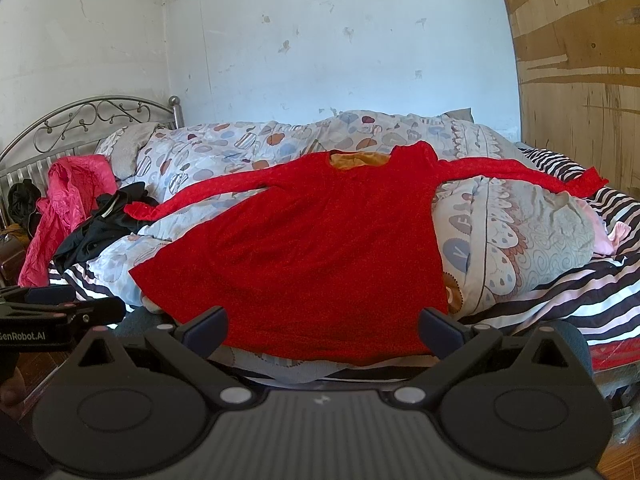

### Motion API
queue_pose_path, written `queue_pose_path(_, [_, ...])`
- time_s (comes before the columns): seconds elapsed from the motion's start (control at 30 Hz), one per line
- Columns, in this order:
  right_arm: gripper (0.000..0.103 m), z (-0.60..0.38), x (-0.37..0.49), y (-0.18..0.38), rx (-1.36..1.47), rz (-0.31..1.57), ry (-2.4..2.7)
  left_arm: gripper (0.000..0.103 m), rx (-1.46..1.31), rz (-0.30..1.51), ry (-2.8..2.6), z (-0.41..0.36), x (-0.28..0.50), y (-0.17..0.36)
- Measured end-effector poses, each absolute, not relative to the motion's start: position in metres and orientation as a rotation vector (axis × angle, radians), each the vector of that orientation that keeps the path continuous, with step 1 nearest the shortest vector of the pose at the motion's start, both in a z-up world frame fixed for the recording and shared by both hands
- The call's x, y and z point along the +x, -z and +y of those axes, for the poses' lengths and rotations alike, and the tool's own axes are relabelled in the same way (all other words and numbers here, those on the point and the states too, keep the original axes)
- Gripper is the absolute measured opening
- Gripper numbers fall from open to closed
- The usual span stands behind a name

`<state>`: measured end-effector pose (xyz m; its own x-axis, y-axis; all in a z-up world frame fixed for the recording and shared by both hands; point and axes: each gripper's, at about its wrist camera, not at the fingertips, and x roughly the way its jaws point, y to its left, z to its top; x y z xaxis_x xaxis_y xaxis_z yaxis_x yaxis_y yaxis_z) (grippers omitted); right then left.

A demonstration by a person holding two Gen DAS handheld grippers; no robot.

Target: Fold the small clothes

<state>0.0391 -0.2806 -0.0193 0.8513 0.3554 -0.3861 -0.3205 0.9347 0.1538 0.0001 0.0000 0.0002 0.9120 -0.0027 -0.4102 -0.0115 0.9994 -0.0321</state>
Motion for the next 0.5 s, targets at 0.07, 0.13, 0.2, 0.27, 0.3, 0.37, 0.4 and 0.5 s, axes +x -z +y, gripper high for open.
queue_pose_path(0.07, [0.103,-0.280,0.038,0.020,0.085,0.422,-0.356,0.102,-0.034,0.423,-0.004,0.000,0.000,0.000])
queue_pose_path(0.13, [0.103,-0.280,0.038,0.021,0.085,0.421,-0.355,0.102,-0.034,0.423,-0.004,0.000,0.000,0.000])
queue_pose_path(0.2, [0.103,-0.281,0.039,0.020,0.085,0.422,-0.356,0.102,-0.034,0.423,-0.005,0.000,0.000,0.000])
queue_pose_path(0.27, [0.103,-0.280,0.038,0.021,0.085,0.423,-0.355,0.102,-0.035,0.423,-0.004,0.000,0.000,0.000])
queue_pose_path(0.3, [0.103,-0.281,0.039,0.019,0.085,0.423,-0.356,0.102,-0.035,0.423,-0.004,0.000,0.000,0.000])
queue_pose_path(0.37, [0.103,-0.280,0.039,0.021,0.086,0.423,-0.355,0.102,-0.035,0.424,-0.004,0.000,0.000,0.000])
queue_pose_path(0.4, [0.103,-0.281,0.039,0.020,0.086,0.424,-0.355,0.102,-0.035,0.424,-0.004,0.000,0.000,0.000])
queue_pose_path(0.5, [0.103,-0.281,0.040,0.022,0.088,0.433,-0.354,0.102,-0.036,0.428,-0.002,-0.004,-0.003,0.012])
